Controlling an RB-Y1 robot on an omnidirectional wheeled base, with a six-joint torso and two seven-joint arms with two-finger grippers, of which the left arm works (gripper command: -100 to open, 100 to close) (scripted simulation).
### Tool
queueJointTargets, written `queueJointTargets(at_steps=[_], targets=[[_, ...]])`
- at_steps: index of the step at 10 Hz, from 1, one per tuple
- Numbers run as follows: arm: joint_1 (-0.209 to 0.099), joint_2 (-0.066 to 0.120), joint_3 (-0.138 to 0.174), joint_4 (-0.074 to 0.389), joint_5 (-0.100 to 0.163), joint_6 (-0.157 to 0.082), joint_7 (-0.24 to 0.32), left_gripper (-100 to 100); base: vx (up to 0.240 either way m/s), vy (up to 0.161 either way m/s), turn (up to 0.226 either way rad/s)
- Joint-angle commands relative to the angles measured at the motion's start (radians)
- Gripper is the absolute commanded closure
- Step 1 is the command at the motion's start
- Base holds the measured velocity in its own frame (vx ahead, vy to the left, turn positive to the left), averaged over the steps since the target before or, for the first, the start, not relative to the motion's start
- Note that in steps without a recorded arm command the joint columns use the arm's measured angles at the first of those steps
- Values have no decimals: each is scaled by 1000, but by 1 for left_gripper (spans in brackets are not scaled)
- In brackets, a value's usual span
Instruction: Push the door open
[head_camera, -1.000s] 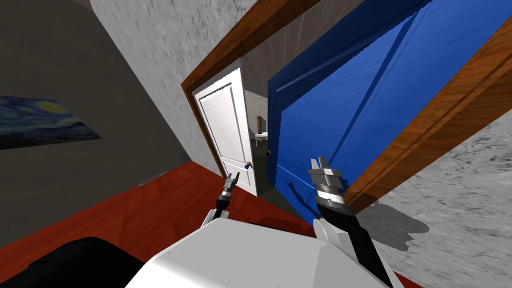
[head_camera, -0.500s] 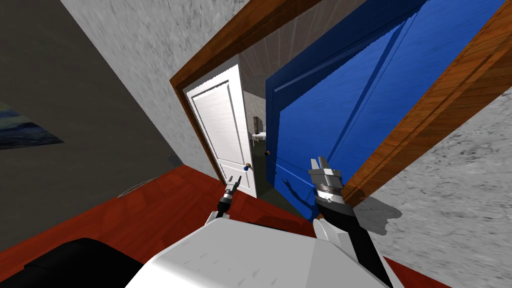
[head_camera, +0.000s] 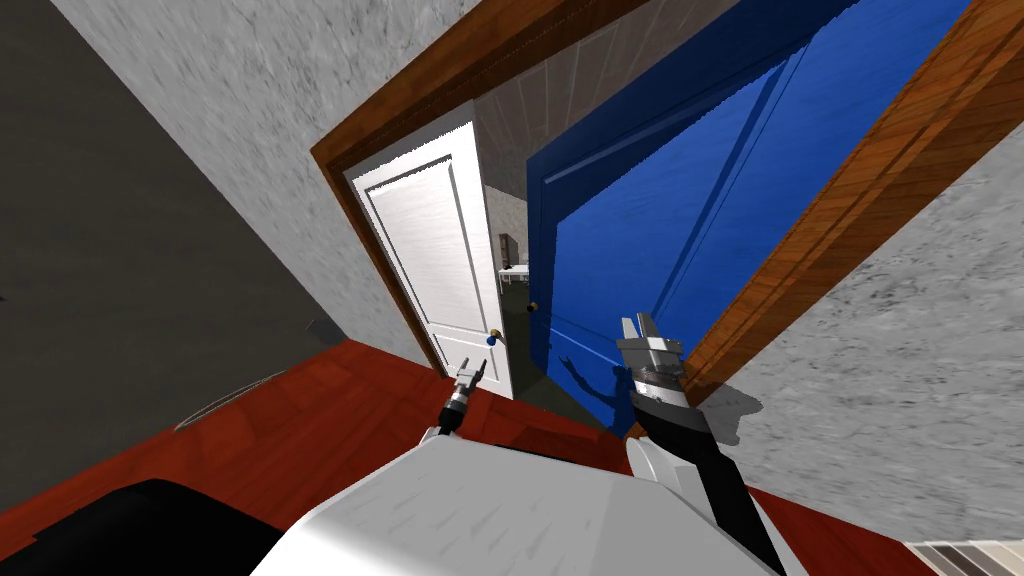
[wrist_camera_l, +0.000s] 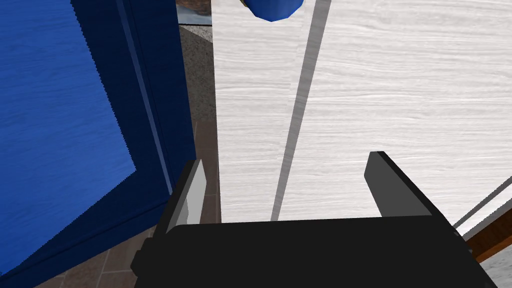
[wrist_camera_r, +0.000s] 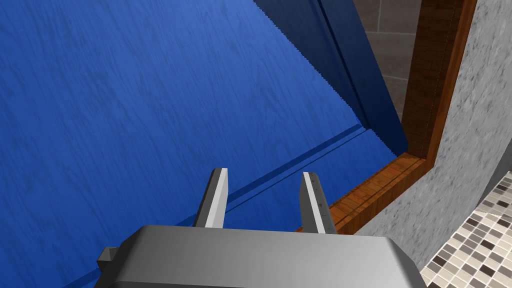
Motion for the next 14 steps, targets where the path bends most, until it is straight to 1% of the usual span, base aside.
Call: queueJointTargets(at_steps=[1,3,5,6,7,8,9,11,12,13,14], targets=[[-14,-6,10,50,-25,-6,-44,-100,43,116,-112],[-30,-13,21,110,-49,-14,-85,-100,19,96,-136],[-43,-19,29,151,-67,-21,-116,-100,21,85,-87],[-51,-23,35,180,-79,-25,-138,-100,12,77,-108],[-56,-26,38,196,-86,-28,-150,-100,11,73,-98],[-55,-26,36,187,-81,-26,-142,-100,5,32,-18],[-58,-1,40,193,-80,-27,-150,-100,80,23,-19],[-60,10,42,196,-79,-28,-154,-100,178,7,-21],[-62,13,44,199,-78,-28,-156,-100,197,-49,-19],[-63,12,46,202,-77,-29,-159,-100,192,-30,-16],[-65,7,48,204,-76,-29,-162,-100,206,1,-23]])
